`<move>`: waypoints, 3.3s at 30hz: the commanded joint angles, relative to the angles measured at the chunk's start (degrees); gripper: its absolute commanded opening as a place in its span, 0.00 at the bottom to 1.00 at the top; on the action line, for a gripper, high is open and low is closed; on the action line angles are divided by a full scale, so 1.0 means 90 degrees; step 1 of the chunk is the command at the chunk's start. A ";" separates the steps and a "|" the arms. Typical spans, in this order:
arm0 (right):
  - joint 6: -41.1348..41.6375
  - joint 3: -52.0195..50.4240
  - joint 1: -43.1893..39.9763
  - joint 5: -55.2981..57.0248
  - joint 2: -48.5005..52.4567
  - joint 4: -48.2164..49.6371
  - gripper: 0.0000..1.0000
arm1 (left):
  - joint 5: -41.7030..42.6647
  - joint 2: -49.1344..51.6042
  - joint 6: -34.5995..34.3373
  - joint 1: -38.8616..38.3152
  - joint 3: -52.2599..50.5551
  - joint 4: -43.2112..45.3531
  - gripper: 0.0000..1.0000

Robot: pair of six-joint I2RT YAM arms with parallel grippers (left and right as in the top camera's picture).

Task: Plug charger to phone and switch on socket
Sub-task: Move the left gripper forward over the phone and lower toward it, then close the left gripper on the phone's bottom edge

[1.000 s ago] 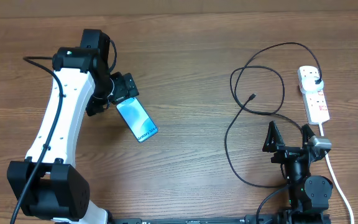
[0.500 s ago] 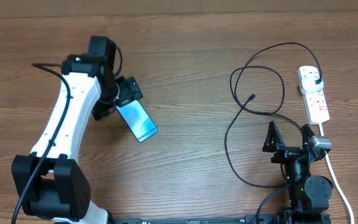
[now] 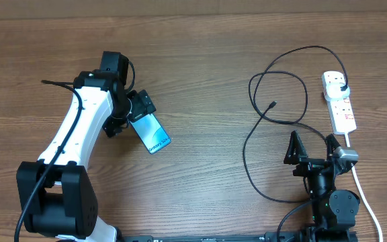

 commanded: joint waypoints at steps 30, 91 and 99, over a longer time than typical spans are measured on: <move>-0.0032 -0.0068 0.0012 -0.0027 -0.0051 0.0036 1.00 | -0.0131 0.0255 -0.0202 -0.0036 0.0192 -0.0136 1.00; -0.0032 -0.0068 0.0012 -0.0027 -0.0051 0.0036 1.00 | -0.0726 0.1802 -0.1445 -0.0627 0.0070 0.0663 1.00; -0.0032 -0.0068 0.0012 -0.0027 -0.0051 0.0036 1.00 | -0.0624 0.1802 -0.1379 -0.0627 0.0070 0.0673 1.00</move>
